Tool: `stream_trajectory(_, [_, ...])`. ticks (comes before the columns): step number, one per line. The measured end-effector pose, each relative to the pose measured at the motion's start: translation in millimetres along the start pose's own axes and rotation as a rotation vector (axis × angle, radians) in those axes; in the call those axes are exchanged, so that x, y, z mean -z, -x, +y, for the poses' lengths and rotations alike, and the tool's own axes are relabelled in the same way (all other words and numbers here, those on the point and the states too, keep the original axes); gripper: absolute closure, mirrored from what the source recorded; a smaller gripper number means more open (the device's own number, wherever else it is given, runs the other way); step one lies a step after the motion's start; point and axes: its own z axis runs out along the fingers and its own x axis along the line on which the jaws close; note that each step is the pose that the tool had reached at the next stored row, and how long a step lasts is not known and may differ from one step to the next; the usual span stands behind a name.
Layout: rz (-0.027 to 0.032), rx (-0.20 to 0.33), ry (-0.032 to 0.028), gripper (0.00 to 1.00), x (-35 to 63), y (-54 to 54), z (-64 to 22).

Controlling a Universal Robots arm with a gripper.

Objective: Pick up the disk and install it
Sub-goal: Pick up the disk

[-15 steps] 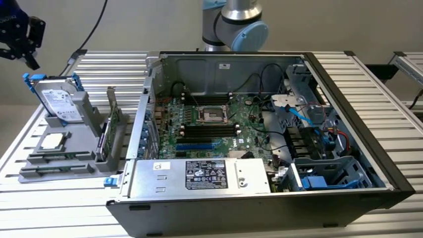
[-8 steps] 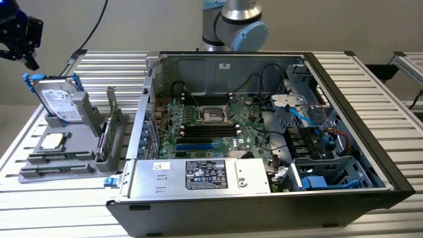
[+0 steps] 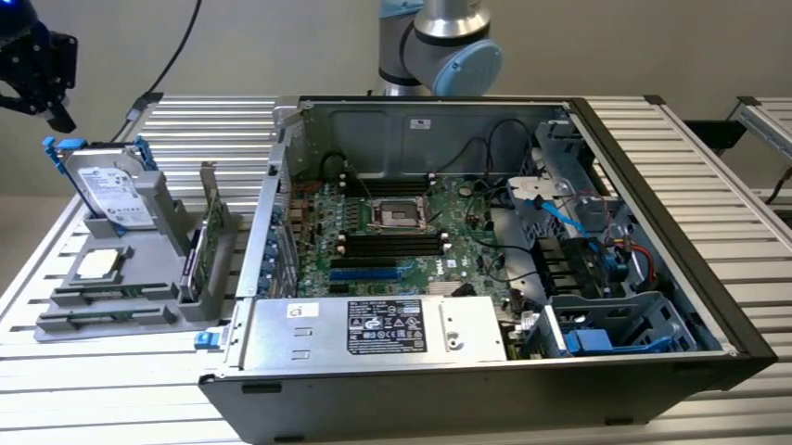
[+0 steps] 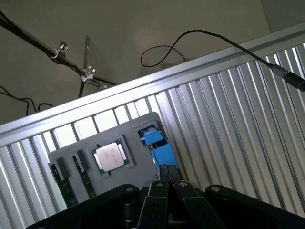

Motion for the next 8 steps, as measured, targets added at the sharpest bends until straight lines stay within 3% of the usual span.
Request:
stream_trajectory(3, [0.0002, 0.055, -0.0075, 0.89, -0.2, 0.0, -0.1])
stream_trajectory(8, [0.0044, 0.145, -0.0067, 0.89, -0.4, -0.1, 0.0])
